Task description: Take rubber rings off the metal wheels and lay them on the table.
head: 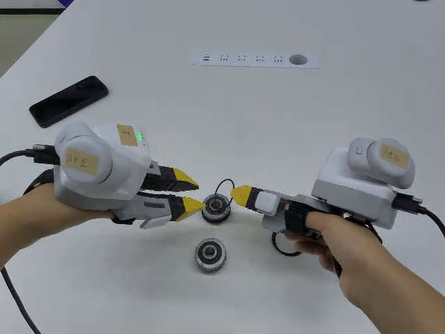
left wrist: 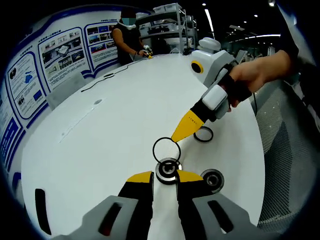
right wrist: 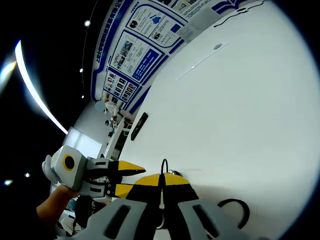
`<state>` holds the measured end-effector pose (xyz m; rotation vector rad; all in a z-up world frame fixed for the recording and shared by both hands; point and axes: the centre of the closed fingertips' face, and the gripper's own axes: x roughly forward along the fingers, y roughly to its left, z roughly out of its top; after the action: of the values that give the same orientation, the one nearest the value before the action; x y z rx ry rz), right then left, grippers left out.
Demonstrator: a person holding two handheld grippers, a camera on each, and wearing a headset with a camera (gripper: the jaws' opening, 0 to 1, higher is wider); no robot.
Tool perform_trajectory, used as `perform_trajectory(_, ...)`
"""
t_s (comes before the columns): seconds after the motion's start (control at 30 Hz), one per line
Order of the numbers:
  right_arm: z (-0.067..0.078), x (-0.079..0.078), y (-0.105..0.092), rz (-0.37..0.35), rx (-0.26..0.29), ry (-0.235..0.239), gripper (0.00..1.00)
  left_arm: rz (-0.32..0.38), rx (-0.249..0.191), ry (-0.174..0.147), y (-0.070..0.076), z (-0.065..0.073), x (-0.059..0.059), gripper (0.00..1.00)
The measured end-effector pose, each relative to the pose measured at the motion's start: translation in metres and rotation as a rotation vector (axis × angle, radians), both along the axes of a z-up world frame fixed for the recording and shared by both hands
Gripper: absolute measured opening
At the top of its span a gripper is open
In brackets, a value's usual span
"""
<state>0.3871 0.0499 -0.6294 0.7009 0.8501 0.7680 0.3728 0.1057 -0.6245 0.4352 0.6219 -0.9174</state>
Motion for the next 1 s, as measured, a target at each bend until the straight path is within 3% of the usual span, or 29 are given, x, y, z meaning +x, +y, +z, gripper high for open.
perform_trajectory(0.33,-0.006,-0.002,-0.034,-0.067,-0.015,0.025,0.02,0.003,-0.013,-0.015,-0.005,0.003,0.001,0.17)
perform_trajectory(0.63,-0.016,-0.020,-0.058,-0.090,-0.038,0.054,0.02,0.002,0.001,-0.007,-0.005,0.001,-0.006,0.17)
perform_trajectory(1.0,-0.028,-0.035,-0.081,-0.131,-0.057,0.108,0.02,0.046,-0.023,-0.012,-0.001,0.004,-0.007,0.17)
